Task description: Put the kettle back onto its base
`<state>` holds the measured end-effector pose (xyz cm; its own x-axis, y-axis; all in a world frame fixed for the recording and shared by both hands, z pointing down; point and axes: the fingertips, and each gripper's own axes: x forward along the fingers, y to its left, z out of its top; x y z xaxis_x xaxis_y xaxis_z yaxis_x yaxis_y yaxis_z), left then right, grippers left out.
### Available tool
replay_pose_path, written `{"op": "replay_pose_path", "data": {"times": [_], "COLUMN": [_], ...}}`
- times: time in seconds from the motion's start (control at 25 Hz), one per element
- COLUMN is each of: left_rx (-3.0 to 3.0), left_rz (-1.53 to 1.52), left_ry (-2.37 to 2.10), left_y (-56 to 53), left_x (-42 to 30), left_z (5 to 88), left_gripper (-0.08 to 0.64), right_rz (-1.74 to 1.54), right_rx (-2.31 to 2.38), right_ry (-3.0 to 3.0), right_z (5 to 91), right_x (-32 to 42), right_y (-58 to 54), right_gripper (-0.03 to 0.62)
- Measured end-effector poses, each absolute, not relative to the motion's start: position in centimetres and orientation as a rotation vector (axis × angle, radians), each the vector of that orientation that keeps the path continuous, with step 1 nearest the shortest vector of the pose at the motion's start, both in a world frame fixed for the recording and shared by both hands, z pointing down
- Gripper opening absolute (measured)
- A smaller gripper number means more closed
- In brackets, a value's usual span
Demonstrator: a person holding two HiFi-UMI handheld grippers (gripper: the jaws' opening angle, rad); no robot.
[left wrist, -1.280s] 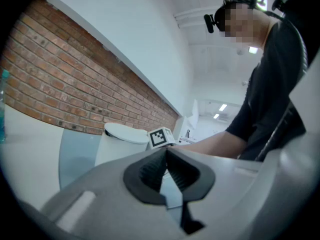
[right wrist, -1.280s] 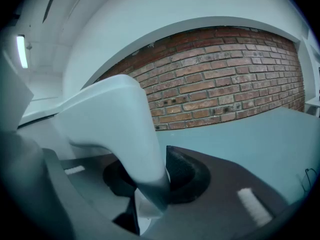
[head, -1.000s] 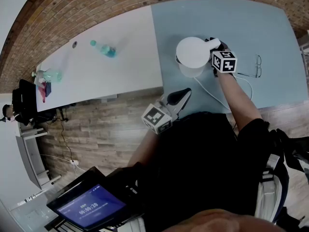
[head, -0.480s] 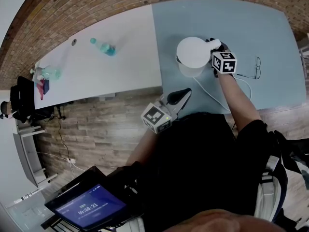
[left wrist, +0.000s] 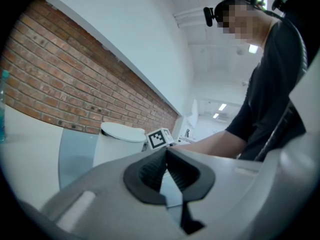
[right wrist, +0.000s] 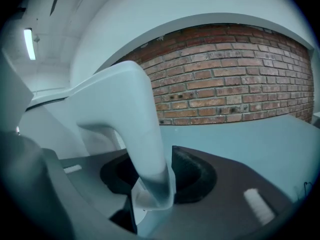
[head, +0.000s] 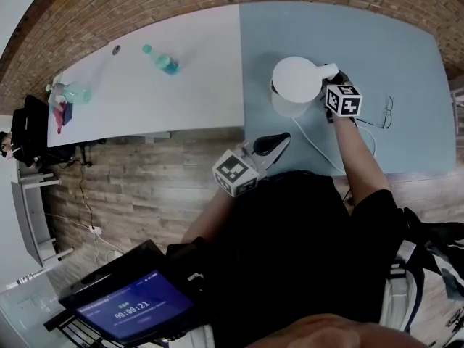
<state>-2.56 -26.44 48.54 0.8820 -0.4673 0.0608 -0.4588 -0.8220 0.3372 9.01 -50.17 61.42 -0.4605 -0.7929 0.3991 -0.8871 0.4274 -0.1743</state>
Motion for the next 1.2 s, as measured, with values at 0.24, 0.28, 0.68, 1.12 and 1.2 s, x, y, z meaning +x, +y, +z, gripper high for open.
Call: {"op": "replay_pose_path", "data": {"times": [0.24,0.28,0.68,1.12,1.2], "left_rx": [2.717,2.716,2.722,2.721,2.725], "left_rz": [-0.028,-0.028,-0.038,-0.066,-0.065], "left_ry": [-0.666,-0.663,-0.709,-0.764,-0.766], "left_y": [-26.5,-26.5,-27.0,-27.9,-27.7], "left_x": [-2.0,-2.0,-3.6,-5.6,-5.7], "left_z": [48.6,48.6,48.5,47.6,47.6], "left_gripper": [0.005,0.005,0.005,0.005,0.005], "right_rz": [0.510,0.498,0.112,0.039,0.062], "right_rx": [1.506,1.519,1.492,1.343,1.331], "right_ry": [-2.442,-2.448,-2.720,-2.804,-2.814], "right_z": [60.8,60.5,51.4,49.2,49.5], "right_x": [10.3,10.3,11.4,9.3,9.0], "right_y": [-48.6,-48.2,-40.7,-32.7,-31.6], "right_gripper": [0.160,0.160,0.005,0.005,0.005]}}
